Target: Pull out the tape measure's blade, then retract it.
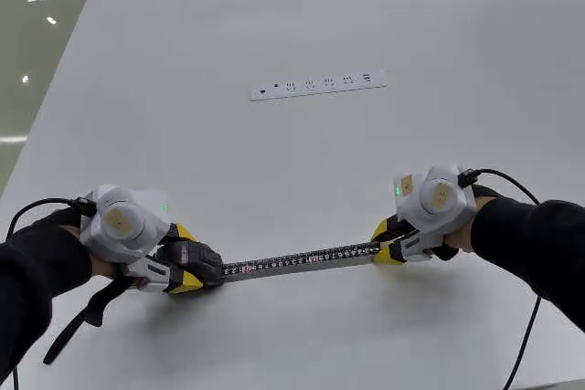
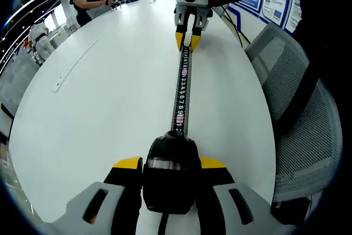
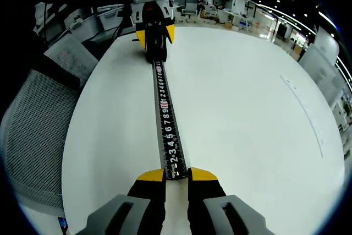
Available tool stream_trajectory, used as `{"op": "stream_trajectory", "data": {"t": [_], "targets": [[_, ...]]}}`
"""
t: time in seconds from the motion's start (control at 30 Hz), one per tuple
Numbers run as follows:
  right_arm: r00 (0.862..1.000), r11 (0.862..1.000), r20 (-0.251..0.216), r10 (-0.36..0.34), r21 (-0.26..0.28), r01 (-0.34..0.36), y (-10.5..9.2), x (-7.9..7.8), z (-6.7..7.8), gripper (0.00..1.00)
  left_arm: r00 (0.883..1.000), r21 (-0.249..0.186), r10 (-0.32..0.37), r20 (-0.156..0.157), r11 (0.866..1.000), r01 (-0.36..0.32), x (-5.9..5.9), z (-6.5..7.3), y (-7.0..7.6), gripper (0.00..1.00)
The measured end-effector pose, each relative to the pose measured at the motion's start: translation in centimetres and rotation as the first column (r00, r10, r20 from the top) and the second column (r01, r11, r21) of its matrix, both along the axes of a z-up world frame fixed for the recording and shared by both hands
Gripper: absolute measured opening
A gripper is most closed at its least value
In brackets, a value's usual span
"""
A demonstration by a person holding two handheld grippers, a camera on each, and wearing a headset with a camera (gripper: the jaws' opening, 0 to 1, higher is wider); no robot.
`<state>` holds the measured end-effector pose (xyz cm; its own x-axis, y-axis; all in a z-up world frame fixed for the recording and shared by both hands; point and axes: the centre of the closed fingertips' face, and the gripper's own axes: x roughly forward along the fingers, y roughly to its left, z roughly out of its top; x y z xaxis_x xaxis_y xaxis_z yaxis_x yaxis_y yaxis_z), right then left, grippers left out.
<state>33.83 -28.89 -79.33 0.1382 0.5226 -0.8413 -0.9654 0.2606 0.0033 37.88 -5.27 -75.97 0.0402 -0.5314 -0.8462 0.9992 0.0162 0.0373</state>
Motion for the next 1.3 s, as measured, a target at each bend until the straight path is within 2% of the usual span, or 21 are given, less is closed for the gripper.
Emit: {"op": "stream_trajectory", "data": {"t": [0.2,0.27,0.3,0.43,0.63,0.7,0.77,0.83,0.93,0.97,1.03,1.07,1.1,1.13,1.17,1.23,1.27,1.3], "targets": [[1.000,1.000,0.006,-0.008,-0.004,0.008,-0.2,0.2,0.0,0.11,1.000,0.026,-0.003,0.021,1.000,0.003,0.0,0.1,-0.1,0.32],[1.000,1.000,0.013,-0.010,-0.008,0.010,-0.2,0.1,0.0,0.11,1.000,0.022,0.006,0.024,1.000,-0.006,0.0,0.2,-0.1,0.32],[0.999,1.000,0.032,-0.004,-0.011,0.005,-0.3,0.2,0.1,0.11,1.000,0.019,0.012,0.026,1.000,-0.012,0.0,0.2,-0.1,0.32],[0.999,1.000,0.037,-0.028,0.000,0.029,-0.4,0.3,0.2,0.11,0.999,-0.002,0.038,0.023,0.999,-0.038,0.1,0.6,-0.3,0.33],[0.996,0.996,0.048,-0.080,0.044,0.078,-0.2,0.4,1.3,0.14,0.997,-0.023,0.065,0.029,0.998,-0.064,0.2,0.9,-0.3,0.36],[0.994,0.995,0.055,-0.094,0.052,0.091,-0.3,0.4,1.5,0.16,0.996,-0.041,0.092,0.020,0.995,-0.091,0.2,1.0,-0.2,0.40],[0.991,0.990,0.036,-0.126,0.062,0.124,-0.6,0.2,1.5,0.19,0.993,-0.051,0.113,0.013,0.992,-0.113,0.2,1.0,0.1,0.43],[0.989,0.988,0.048,-0.138,0.072,0.134,-0.8,0.0,1.7,0.20,0.989,-0.068,0.145,-0.005,0.987,-0.145,0.0,1.1,0.3,0.45],[0.977,0.973,0.045,-0.210,0.103,0.205,-1.0,0.0,2.1,0.24,0.977,-0.116,0.213,-0.018,0.970,-0.214,0.2,1.5,0.4,0.50],[0.968,0.964,0.040,-0.247,0.108,0.242,-1.2,-0.1,2.1,0.26,0.969,-0.145,0.243,-0.035,0.958,-0.246,0.1,1.7,0.3,0.52],[0.963,0.958,0.035,-0.266,0.118,0.261,-1.3,-0.4,2.2,0.32,0.954,-0.191,0.288,-0.082,0.935,-0.298,0.0,2.1,0.0,0.59],[0.962,0.957,0.039,-0.271,0.120,0.264,-1.4,-0.6,2.4,0.33,0.941,-0.222,0.317,-0.115,0.916,-0.335,-0.1,2.5,-0.2,0.62],[0.960,0.954,0.037,-0.279,0.122,0.273,-1.5,-0.7,2.5,0.35,0.936,-0.242,0.330,-0.122,0.905,-0.351,0.0,2.8,-0.2,0.64],[0.955,0.949,0.041,-0.293,0.129,0.286,-1.6,-0.8,2.6,0.36,0.933,-0.260,0.342,-0.112,0.896,-0.360,0.1,3.2,-0.1,0.64],[0.952,0.947,0.047,-0.301,0.133,0.293,-1.8,-0.9,2.8,0.36,0.933,-0.260,0.344,-0.109,0.896,-0.361,0.1,3.3,0.0,0.65],[0.942,0.935,0.058,-0.332,0.155,0.320,-2.1,-0.9,3.3,0.38,0.925,-0.269,0.366,-0.105,0.885,-0.381,0.1,3.5,0.2,0.69],[0.936,0.928,0.053,-0.347,0.165,0.335,-2.2,-1.0,3.5,0.39,0.920,-0.270,0.379,-0.100,0.880,-0.392,0.1,3.6,0.4,0.71],[0.928,0.918,0.050,-0.369,0.175,0.355,-2.5,-1.2,3.7,0.41,0.910,-0.266,0.404,-0.096,0.870,-0.415,0.2,3.6,0.7,0.73]]}}
